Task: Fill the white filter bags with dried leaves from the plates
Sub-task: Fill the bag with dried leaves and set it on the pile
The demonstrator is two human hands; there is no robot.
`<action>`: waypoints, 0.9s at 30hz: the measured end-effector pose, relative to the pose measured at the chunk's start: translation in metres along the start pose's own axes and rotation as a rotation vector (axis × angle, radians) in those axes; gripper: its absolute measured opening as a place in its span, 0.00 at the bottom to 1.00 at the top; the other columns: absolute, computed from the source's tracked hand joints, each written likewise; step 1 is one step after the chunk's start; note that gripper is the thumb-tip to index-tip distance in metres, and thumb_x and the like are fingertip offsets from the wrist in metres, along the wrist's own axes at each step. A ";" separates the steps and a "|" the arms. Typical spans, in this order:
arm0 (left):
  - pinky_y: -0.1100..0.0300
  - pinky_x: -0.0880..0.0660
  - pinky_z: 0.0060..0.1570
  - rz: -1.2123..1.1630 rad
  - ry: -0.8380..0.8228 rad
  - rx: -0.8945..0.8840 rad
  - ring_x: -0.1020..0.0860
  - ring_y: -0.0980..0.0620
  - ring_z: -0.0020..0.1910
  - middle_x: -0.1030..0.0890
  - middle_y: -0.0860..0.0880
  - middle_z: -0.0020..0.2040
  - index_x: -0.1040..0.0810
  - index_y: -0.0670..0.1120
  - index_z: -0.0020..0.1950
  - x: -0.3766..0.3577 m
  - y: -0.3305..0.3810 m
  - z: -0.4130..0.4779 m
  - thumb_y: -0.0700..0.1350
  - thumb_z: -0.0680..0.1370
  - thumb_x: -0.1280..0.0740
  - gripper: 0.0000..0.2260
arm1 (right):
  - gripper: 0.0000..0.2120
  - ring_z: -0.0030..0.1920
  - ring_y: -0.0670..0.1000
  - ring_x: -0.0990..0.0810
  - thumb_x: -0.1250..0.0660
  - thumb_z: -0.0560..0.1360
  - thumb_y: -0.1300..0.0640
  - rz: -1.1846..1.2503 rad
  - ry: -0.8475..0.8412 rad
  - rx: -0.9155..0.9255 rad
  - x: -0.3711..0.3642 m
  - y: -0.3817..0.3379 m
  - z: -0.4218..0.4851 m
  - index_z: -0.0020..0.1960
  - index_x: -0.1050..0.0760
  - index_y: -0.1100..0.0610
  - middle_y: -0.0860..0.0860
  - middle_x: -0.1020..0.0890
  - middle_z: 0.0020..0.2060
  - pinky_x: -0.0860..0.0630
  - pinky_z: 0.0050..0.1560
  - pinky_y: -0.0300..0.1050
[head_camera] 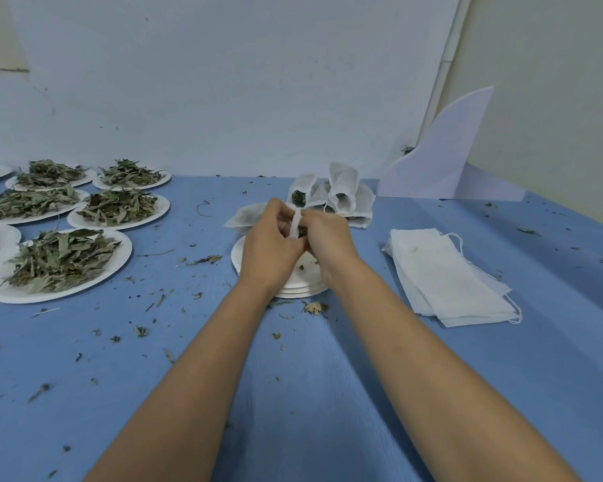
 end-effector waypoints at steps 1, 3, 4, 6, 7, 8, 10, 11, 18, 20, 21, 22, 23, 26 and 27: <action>0.74 0.33 0.29 -0.016 0.018 0.002 0.29 0.64 0.28 0.25 0.52 0.35 0.29 0.45 0.45 0.003 -0.002 0.001 0.35 0.71 0.29 0.10 | 0.09 0.41 0.52 0.24 0.39 0.72 0.65 0.042 -0.024 -0.034 -0.002 -0.001 -0.001 0.37 0.23 0.59 0.55 0.21 0.36 0.25 0.47 0.51; 0.72 0.30 0.32 -0.056 0.053 0.008 0.26 0.60 0.33 0.22 0.47 0.38 0.28 0.44 0.44 0.010 -0.006 0.002 0.36 0.72 0.28 0.09 | 0.11 0.42 0.51 0.22 0.42 0.74 0.64 0.129 -0.091 -0.082 -0.007 -0.003 -0.004 0.38 0.23 0.59 0.55 0.19 0.38 0.24 0.53 0.49; 0.70 0.28 0.34 -0.074 0.067 0.011 0.24 0.56 0.35 0.21 0.45 0.39 0.27 0.44 0.44 0.012 -0.008 0.003 0.36 0.71 0.28 0.09 | 0.12 0.42 0.50 0.21 0.43 0.75 0.63 0.139 -0.115 -0.081 -0.008 -0.005 -0.004 0.38 0.22 0.58 0.54 0.18 0.39 0.23 0.51 0.45; 0.67 0.27 0.37 -0.099 0.089 0.019 0.23 0.52 0.37 0.20 0.44 0.41 0.27 0.44 0.43 0.014 -0.010 0.005 0.36 0.71 0.27 0.10 | 0.13 0.43 0.49 0.21 0.44 0.76 0.63 0.136 -0.137 -0.064 -0.008 -0.008 -0.006 0.40 0.22 0.58 0.55 0.17 0.43 0.24 0.47 0.40; 0.67 0.26 0.36 -0.109 0.097 0.027 0.22 0.53 0.38 0.20 0.44 0.40 0.28 0.45 0.43 0.014 -0.010 0.006 0.35 0.70 0.27 0.10 | 0.13 0.44 0.50 0.21 0.44 0.77 0.63 0.150 -0.145 -0.062 -0.008 -0.009 -0.007 0.41 0.22 0.58 0.57 0.17 0.45 0.24 0.48 0.40; 0.68 0.26 0.35 -0.120 0.106 0.034 0.22 0.55 0.36 0.20 0.45 0.39 0.28 0.46 0.42 0.014 -0.011 0.006 0.34 0.70 0.28 0.11 | 0.12 0.46 0.51 0.20 0.44 0.77 0.64 0.181 -0.157 -0.073 -0.008 -0.010 -0.007 0.42 0.22 0.60 0.59 0.17 0.47 0.24 0.49 0.40; 0.72 0.28 0.32 -0.146 0.128 0.050 0.25 0.62 0.31 0.22 0.49 0.36 0.28 0.47 0.39 0.016 -0.012 0.008 0.33 0.70 0.29 0.12 | 0.11 0.46 0.54 0.19 0.44 0.78 0.64 0.249 -0.173 -0.115 -0.006 -0.011 -0.006 0.44 0.24 0.62 0.59 0.17 0.47 0.23 0.51 0.43; 0.73 0.29 0.31 -0.161 0.140 0.063 0.26 0.65 0.29 0.23 0.50 0.35 0.28 0.48 0.39 0.017 -0.014 0.009 0.32 0.70 0.30 0.13 | 0.10 0.44 0.53 0.19 0.44 0.78 0.64 0.262 -0.174 -0.134 -0.005 -0.010 -0.006 0.44 0.25 0.63 0.57 0.18 0.44 0.22 0.49 0.43; 0.71 0.31 0.28 -0.239 0.275 0.123 0.29 0.63 0.26 0.26 0.52 0.32 0.29 0.50 0.39 0.024 -0.019 0.011 0.33 0.71 0.32 0.12 | 0.11 0.42 0.53 0.20 0.44 0.76 0.70 0.187 -0.215 -0.066 -0.012 -0.014 -0.009 0.42 0.24 0.64 0.57 0.19 0.40 0.21 0.53 0.47; 0.69 0.31 0.29 -0.270 0.303 0.127 0.28 0.60 0.26 0.27 0.52 0.30 0.30 0.50 0.39 0.024 -0.019 0.012 0.33 0.71 0.32 0.13 | 0.12 0.43 0.53 0.20 0.45 0.73 0.71 0.072 -0.189 0.000 -0.014 -0.015 -0.010 0.40 0.24 0.62 0.60 0.19 0.42 0.22 0.54 0.48; 0.67 0.30 0.29 -0.277 0.309 0.127 0.28 0.58 0.27 0.27 0.52 0.30 0.30 0.50 0.39 0.024 -0.020 0.012 0.32 0.71 0.32 0.13 | 0.12 0.44 0.53 0.20 0.45 0.72 0.71 -0.014 -0.173 0.044 -0.014 -0.015 -0.010 0.41 0.24 0.61 0.61 0.19 0.44 0.22 0.56 0.50; 0.67 0.30 0.29 -0.279 0.315 0.124 0.28 0.57 0.28 0.27 0.52 0.30 0.30 0.50 0.39 0.024 -0.020 0.012 0.32 0.71 0.33 0.13 | 0.12 0.46 0.54 0.19 0.44 0.71 0.70 -0.097 -0.161 0.088 -0.016 -0.014 -0.011 0.43 0.24 0.59 0.60 0.18 0.46 0.22 0.58 0.53; 0.67 0.30 0.29 -0.282 0.320 0.119 0.28 0.57 0.27 0.28 0.52 0.29 0.30 0.49 0.39 0.024 -0.019 0.012 0.31 0.71 0.33 0.14 | 0.12 0.49 0.55 0.19 0.43 0.71 0.69 -0.162 -0.153 0.124 -0.017 -0.014 -0.012 0.45 0.25 0.57 0.58 0.17 0.49 0.23 0.59 0.55; 0.70 0.31 0.28 -0.281 0.299 0.107 0.29 0.62 0.25 0.28 0.52 0.30 0.31 0.49 0.40 0.023 -0.019 0.012 0.30 0.71 0.34 0.14 | 0.13 0.54 0.53 0.20 0.43 0.73 0.68 -0.248 -0.173 0.214 -0.020 -0.015 -0.015 0.47 0.24 0.54 0.53 0.18 0.51 0.24 0.59 0.54; 0.70 0.31 0.28 -0.274 0.291 0.107 0.29 0.62 0.26 0.28 0.52 0.31 0.31 0.49 0.40 0.023 -0.019 0.012 0.30 0.71 0.34 0.15 | 0.14 0.54 0.53 0.19 0.43 0.73 0.68 -0.267 -0.188 0.236 -0.021 -0.016 -0.015 0.47 0.22 0.53 0.52 0.17 0.50 0.24 0.60 0.54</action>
Point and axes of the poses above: each hand's wrist, its own z-axis towards the middle knuckle, its own x-axis out of the back of the hand, y = z × x, the point moved 3 cm from there along z, towards the middle knuckle
